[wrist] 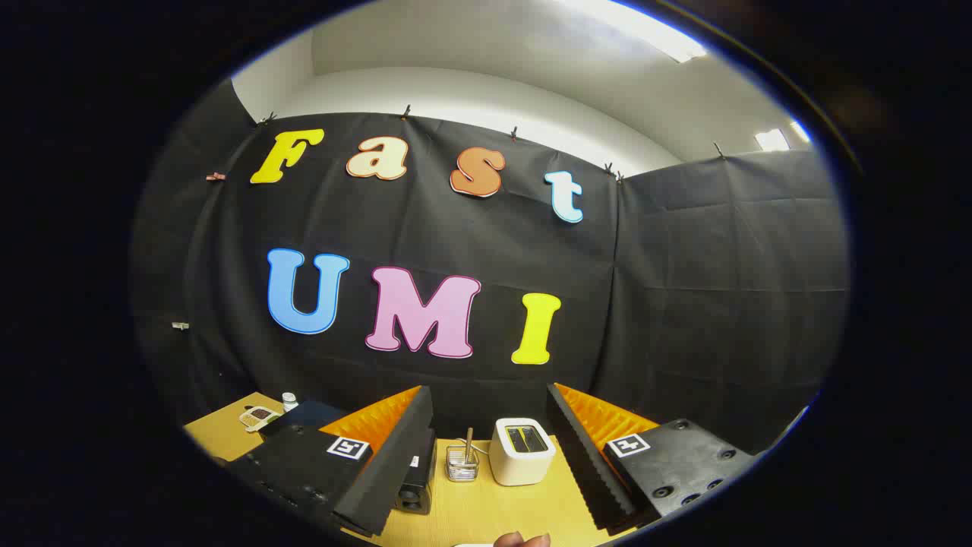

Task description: Open the toaster oven, put the food inside, and close the toaster oven door.

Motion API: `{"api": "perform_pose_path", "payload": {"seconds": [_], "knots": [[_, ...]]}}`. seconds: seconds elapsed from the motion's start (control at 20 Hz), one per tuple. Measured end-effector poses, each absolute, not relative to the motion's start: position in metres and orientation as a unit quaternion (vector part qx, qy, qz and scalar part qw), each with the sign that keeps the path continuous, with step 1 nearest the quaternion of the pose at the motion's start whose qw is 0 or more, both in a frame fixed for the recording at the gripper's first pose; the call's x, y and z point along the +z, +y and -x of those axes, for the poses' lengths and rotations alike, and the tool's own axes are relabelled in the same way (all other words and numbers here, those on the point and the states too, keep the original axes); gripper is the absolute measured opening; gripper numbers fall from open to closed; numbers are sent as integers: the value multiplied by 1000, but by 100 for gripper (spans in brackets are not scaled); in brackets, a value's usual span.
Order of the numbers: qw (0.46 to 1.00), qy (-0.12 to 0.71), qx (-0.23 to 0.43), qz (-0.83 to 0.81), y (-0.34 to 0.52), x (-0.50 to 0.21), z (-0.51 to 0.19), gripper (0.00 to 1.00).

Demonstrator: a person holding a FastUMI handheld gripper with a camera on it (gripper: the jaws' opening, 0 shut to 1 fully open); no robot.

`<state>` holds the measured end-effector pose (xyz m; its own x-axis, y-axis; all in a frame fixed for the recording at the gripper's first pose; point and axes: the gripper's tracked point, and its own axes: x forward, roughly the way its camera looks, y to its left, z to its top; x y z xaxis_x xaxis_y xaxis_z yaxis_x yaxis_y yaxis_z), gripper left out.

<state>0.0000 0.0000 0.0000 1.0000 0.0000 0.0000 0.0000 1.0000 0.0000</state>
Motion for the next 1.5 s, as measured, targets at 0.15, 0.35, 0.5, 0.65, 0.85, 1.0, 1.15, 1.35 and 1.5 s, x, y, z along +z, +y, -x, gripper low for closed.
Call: {"api": "perform_pose_path", "payload": {"seconds": [0.15,0.35,0.5,0.65,0.85,1.0,1.15,1.35,1.5], "knots": [[1000,3,2,1,1,-1,3,98],[1000,2,5,6,2,1,5,97],[1000,5,5,10,1,-2,6,98],[1000,8,4,7,0,-2,7,97],[1000,6,3,4,2,-2,6,97],[1000,9,7,1,8,-5,6,97],[1000,15,15,-10,19,-10,6,97],[998,25,42,-29,50,-21,8,98],[996,41,68,-36,87,-37,7,98]]}}
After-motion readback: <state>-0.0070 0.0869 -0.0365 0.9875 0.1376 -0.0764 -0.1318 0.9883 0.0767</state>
